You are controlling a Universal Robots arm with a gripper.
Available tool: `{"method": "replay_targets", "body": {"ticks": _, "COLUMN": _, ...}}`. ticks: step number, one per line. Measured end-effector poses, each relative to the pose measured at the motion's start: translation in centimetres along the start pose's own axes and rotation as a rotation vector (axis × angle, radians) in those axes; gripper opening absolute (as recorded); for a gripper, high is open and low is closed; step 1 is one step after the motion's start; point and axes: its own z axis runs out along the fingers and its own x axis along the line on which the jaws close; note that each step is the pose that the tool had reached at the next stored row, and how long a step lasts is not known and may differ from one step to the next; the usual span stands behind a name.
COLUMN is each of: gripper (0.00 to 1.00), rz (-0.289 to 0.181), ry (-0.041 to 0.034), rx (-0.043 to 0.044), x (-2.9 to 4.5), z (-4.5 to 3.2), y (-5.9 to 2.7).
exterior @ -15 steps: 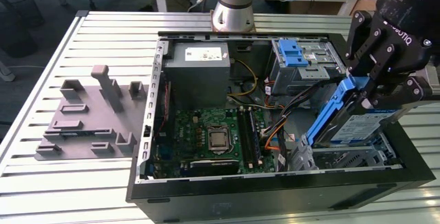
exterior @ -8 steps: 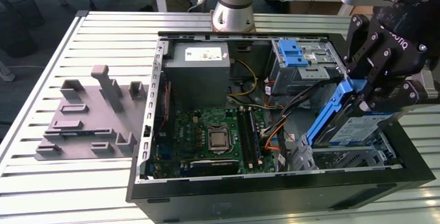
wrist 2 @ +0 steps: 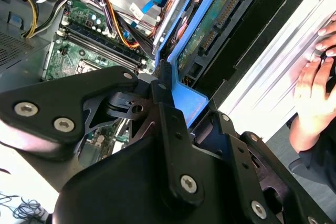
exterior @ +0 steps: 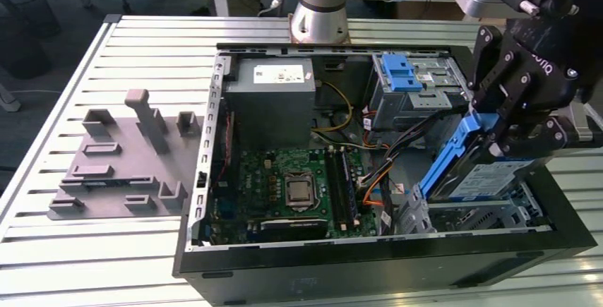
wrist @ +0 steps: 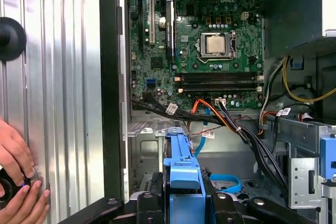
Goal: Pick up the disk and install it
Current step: 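Insert the disk into the insertion slot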
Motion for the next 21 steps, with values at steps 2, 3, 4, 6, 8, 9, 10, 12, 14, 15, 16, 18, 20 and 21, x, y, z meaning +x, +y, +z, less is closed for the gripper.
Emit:
{"method": "replay_targets", "body": {"ticks": 2, "gripper": 0.37, "rz": 0.0, "ry": 0.0001, "rx": 0.0, "x": 0.0, "z": 0.14, "y": 0.0}}
{"method": "replay_targets", "body": {"ticks": 3, "gripper": 0.37, "rz": 0.0, "ry": 0.0001, "rx": 0.0, "x": 0.0, "z": 0.22, "y": 0.0}}
{"method": "replay_targets", "body": {"ticks": 4, "gripper": 0.37, "rz": 0.0, "ry": 0.0, "rx": 0.0, "x": 0.0, "z": 0.29, "y": 0.0}}
{"method": "replay_targets", "body": {"ticks": 6, "gripper": 0.37, "rz": 0.0, "ry": 0.0, "rx": 0.0, "x": 0.0, "z": 0.44, "y": 0.01}}
{"method": "replay_targets", "body": {"ticks": 8, "gripper": 0.37, "rz": 0.0, "ry": 0.0001, "rx": 0.0, "x": 0.0, "z": 0.58, "y": 0.01}}
{"method": "replay_targets", "body": {"ticks": 9, "gripper": 0.37, "rz": 0.0, "ry": 0.0001, "rx": 0.0, "x": 0.0, "z": 0.65, "y": 0.01}}
{"method": "replay_targets", "body": {"ticks": 10, "gripper": 0.37, "rz": 0.0, "ry": 0.0, "rx": 0.0, "x": -0.01, "z": 0.72, "y": 0.01}}
{"method": "replay_targets", "body": {"ticks": 12, "gripper": 0.37, "rz": 0.0, "ry": 0.0, "rx": 0.0, "x": 0.0, "z": 0.87, "y": 0.01}}
{"method": "replay_targets", "body": {"ticks": 14, "gripper": 0.37, "rz": 0.0, "ry": 0.0, "rx": 0.0, "x": -0.01, "z": 1.01, "y": 0.01}}
{"method": "replay_targets", "body": {"ticks": 15, "gripper": 0.37, "rz": 0.0, "ry": 0.0, "rx": 0.0, "x": -0.01, "z": 1.09, "y": 0.01}}
{"method": "replay_targets", "body": {"ticks": 16, "gripper": 0.37, "rz": 0.0, "ry": 0.0001, "rx": 0.0, "x": -0.01, "z": 1.16, "y": 0.01}}
{"method": "replay_targets", "body": {"ticks": 18, "gripper": 0.37, "rz": 0.0, "ry": 0.0, "rx": 0.0, "x": -0.01, "z": 1.33, "y": 0.01}}
{"method": "replay_targets", "body": {"ticks": 20, "gripper": 0.37, "rz": 0.0, "ry": 0.0001, "rx": 0.0, "x": -0.01, "z": 1.48, "y": 0.01}}
{"method": "replay_targets", "body": {"ticks": 21, "gripper": 0.37, "rz": 0.0, "ry": 0.0001, "rx": 0.0, "x": -0.01, "z": 1.56, "y": 0.01}}
